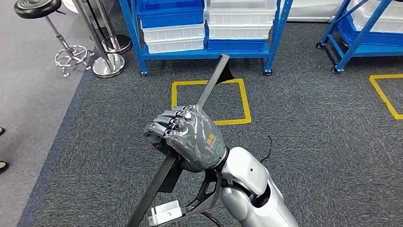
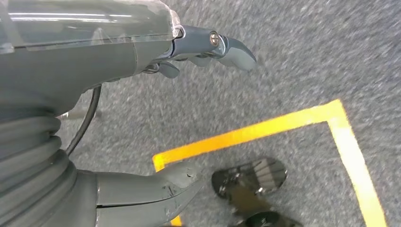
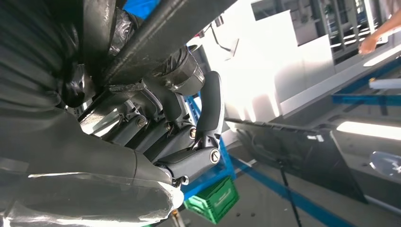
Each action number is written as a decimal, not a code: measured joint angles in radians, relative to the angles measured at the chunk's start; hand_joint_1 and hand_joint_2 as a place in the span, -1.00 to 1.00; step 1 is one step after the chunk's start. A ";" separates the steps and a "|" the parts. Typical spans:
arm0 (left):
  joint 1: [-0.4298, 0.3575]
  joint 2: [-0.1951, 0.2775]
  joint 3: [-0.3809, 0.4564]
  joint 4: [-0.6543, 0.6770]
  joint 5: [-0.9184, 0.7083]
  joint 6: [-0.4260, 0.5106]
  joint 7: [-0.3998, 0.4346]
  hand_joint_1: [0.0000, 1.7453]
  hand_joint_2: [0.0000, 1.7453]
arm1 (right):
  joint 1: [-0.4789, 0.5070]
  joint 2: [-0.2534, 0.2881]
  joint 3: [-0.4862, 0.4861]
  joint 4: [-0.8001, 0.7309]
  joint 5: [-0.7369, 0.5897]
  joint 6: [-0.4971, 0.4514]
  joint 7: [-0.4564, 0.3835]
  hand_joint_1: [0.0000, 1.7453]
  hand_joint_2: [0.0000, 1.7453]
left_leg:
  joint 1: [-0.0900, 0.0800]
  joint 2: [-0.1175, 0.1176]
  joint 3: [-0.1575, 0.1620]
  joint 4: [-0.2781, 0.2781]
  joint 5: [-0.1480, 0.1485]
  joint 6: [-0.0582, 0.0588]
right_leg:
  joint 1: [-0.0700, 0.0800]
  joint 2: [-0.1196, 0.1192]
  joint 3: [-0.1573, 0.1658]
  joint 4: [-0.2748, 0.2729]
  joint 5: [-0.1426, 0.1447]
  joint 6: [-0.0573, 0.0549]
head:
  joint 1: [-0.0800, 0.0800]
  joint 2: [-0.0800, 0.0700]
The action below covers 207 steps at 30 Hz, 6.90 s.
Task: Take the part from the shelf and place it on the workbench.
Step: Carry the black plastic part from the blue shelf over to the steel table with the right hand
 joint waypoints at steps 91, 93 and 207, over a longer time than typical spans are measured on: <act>0.005 -0.016 -0.211 -0.019 -0.081 -0.036 0.069 -1.00 1.00 | 0.244 -0.130 -0.153 -0.248 0.158 -0.074 0.076 1.00 1.00 | -0.002 -0.014 -0.037 0.013 0.021 0.002 | -0.006 0.003 0.042 -0.002 -0.043 0.011 | -0.002 0.000; 0.007 -0.020 -0.211 -0.019 -0.081 -0.036 0.069 -1.00 1.00 | 0.248 -0.133 -0.157 -0.253 0.158 -0.074 0.078 1.00 1.00 | -0.005 -0.044 -0.037 0.017 0.021 0.002 | -0.006 0.013 0.061 -0.066 0.019 0.004 | -0.002 0.000; 0.050 -0.018 -0.084 -0.019 -0.008 -0.013 -0.009 -1.00 1.00 | 0.206 -0.535 -0.920 -0.197 0.257 0.041 0.171 1.00 1.00 | -0.019 0.066 -0.017 0.019 -0.011 0.002 | 0.000 -0.128 0.170 -0.279 0.089 0.008 | -0.001 0.000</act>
